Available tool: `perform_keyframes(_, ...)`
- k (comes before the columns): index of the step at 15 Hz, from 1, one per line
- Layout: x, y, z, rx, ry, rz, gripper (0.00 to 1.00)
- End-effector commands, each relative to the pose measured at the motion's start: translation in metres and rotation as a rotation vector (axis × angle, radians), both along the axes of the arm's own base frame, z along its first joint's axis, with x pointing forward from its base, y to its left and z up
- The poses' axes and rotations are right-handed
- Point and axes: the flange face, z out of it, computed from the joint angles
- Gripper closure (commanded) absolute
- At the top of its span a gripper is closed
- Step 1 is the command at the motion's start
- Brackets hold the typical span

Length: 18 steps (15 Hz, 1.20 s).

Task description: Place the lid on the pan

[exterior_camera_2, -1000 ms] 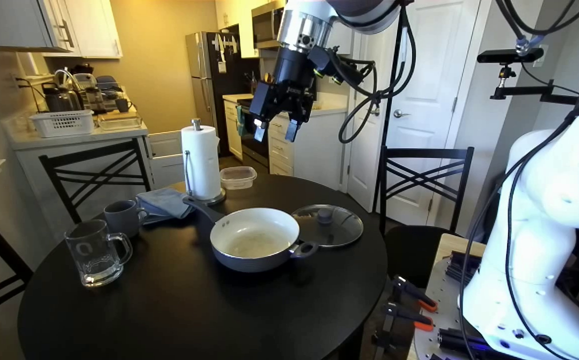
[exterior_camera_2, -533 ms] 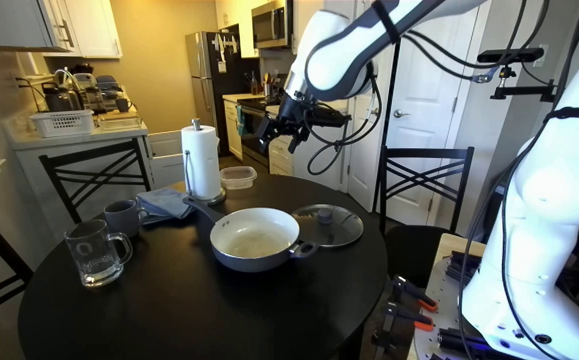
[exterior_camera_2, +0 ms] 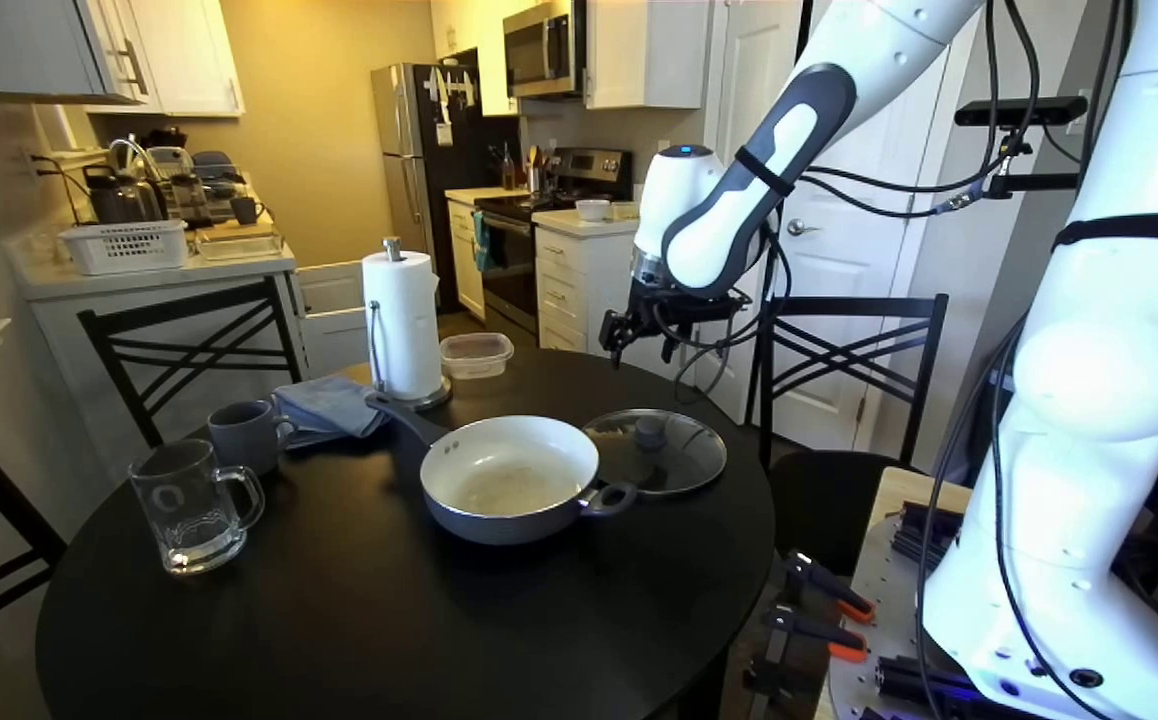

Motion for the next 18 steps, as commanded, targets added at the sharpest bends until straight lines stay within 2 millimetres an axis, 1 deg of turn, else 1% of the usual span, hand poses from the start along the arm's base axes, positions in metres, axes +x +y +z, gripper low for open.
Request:
perform_keyframes(1,-0.004,-0.007,-0.01,0.012,0.018,-0.048,0.0)
perform_keyframes(2,-0.007,-0.013,-0.019,0.02,0.033,-0.081,0.0)
perform_keyframes(4,-0.008,-0.015,-0.027,0.025,0.045,-0.106,0.0)
perform_keyframes(11,-0.007,-0.013,-0.026,0.026,0.043,-0.109,0.0)
perform_keyframes(12,-0.005,-0.011,-0.027,0.028,0.043,-0.103,0.0)
perform_keyframes(14,0.006,-0.007,-0.039,0.026,0.071,-0.121,0.0)
perform_keyframes(18,0.029,0.002,-0.071,0.02,0.13,-0.139,0.0)
